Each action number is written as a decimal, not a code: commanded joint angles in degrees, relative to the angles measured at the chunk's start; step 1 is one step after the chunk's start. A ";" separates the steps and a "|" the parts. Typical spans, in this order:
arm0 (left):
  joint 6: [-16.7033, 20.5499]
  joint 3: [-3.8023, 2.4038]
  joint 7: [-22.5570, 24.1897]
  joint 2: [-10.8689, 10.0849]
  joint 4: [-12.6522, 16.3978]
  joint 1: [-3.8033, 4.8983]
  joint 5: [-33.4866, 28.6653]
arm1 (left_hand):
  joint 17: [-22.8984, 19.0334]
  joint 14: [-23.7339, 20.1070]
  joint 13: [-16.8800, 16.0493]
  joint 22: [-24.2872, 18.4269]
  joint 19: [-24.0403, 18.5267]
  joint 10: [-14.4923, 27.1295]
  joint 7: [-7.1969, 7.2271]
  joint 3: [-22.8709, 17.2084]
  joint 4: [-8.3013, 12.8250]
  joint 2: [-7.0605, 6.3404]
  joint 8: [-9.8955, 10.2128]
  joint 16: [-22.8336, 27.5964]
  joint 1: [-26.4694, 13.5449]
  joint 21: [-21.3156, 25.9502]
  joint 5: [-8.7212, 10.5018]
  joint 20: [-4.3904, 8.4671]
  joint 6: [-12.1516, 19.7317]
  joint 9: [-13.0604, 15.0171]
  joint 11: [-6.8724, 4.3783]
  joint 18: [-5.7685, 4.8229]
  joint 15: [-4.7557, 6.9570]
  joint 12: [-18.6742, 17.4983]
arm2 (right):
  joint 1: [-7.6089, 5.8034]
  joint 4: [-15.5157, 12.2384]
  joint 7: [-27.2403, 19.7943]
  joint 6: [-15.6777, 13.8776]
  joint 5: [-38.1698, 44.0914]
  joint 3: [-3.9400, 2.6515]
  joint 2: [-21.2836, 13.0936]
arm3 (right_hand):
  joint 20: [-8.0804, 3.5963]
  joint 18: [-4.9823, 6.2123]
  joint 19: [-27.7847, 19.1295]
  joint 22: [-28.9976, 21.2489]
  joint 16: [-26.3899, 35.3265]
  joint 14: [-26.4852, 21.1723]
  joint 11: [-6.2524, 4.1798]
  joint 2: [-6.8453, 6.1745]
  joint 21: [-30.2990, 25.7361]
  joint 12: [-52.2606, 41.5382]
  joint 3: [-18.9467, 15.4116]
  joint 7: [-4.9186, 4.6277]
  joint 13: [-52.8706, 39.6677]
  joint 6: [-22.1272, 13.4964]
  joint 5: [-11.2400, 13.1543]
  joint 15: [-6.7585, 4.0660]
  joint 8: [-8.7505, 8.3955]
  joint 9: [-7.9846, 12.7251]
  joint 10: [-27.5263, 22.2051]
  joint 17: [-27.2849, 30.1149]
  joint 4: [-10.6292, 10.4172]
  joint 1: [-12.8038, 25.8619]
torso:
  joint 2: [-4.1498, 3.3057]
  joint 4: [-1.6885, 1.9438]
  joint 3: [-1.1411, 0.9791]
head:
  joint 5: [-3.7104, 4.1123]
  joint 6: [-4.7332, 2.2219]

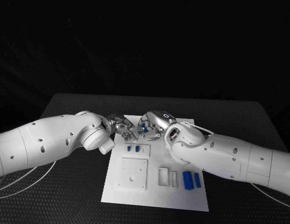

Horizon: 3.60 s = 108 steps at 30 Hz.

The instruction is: Assemble the parts on the task board

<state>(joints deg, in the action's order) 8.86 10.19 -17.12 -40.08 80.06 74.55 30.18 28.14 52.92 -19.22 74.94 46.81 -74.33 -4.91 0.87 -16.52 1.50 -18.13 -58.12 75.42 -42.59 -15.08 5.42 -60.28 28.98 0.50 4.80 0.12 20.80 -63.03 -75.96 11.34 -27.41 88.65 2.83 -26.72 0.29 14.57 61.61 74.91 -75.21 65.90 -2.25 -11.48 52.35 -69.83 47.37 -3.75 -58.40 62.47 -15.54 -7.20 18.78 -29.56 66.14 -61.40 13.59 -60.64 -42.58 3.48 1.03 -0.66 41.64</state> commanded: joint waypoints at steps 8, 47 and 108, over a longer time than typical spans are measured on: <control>0.73 -0.08 0.96 0.24 0.21 0.16 -2.19 | 0.18 -0.01 -0.28 1.20 -0.08 -0.50 -0.01 1.72 0.22 1.71 0.11 0.40 7.85 0.56 -2.72 0.20 -0.62 -0.07 -0.08 -0.49 -0.16 -0.58 | 0.04 0.04 -0.07 1.11 0.70 0.01 0.19 | -0.09 0.43 0.41 0.83 -0.33 0.04 0.04 0.33 0.38 -0.05 0.30 -0.33 -0.10 0.92 -0.33 -0.43 0.30 0.11 0.53 0.09 0.12 -0.19 | -0.01 0.01 0.02 | 0.07 0.14; 0.64 -0.09 1.86 -0.24 0.02 0.18 -3.55 | 0.38 0.22 -0.62 1.31 -0.47 -1.23 0.30 -8.39 0.21 0.75 -0.30 0.65 12.61 0.77 4.36 0.13 -1.24 1.34 -0.16 -1.08 -0.23 -1.01 | 0.02 0.86 -1.05 1.56 -1.61 0.02 0.35 | 1.00 0.43 -1.88 0.54 1.29 -2.33 1.46 -1.93 -1.20 1.81 -2.43 -1.81 0.35 -3.22 0.59 0.62 -1.83 0.67 -2.20 0.79 0.39 -0.09 | 0.00 0.05 -0.01 | 0.32 0.56; -7.58 2.35 17.27 2.54 -5.79 3.24 64.80 | 0.50 -0.37 -0.84 1.24 -1.34 -1.10 0.33 -9.42 0.04 -0.14 -0.10 0.88 13.01 0.27 5.68 -0.09 -1.13 2.14 -0.09 -1.19 -0.48 -1.31 | -4.76 1.97 -7.04 -3.38 -10.25 -2.01 -9.55 | 2.93 0.43 -4.77 0.78 2.39 -5.26 3.29 -2.94 -3.03 2.79 -3.10 -3.66 1.76 -7.61 -2.01 2.46 -3.87 2.01 -5.21 1.73 0.99 -1.55 | 0.07 -0.57 -0.20 | 0.04 -0.34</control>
<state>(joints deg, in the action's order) 4.48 12.52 -2.11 -37.68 74.17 77.59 86.97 28.62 52.82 -19.97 74.91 45.75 -75.45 -4.78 -8.40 -16.21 1.99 -18.59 -57.62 88.41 -42.15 -9.58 5.22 -61.22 31.09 0.64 3.01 -0.21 19.69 -67.76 -73.93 5.64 -30.41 79.36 0.82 -36.22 3.16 14.61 57.29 74.91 -73.11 61.07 0.93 -14.33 49.69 -67.21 44.35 -7.01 -56.73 54.85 -17.31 -4.87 15.28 -27.63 61.32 -59.74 14.70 -61.86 -42.51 2.98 0.87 -0.58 41.35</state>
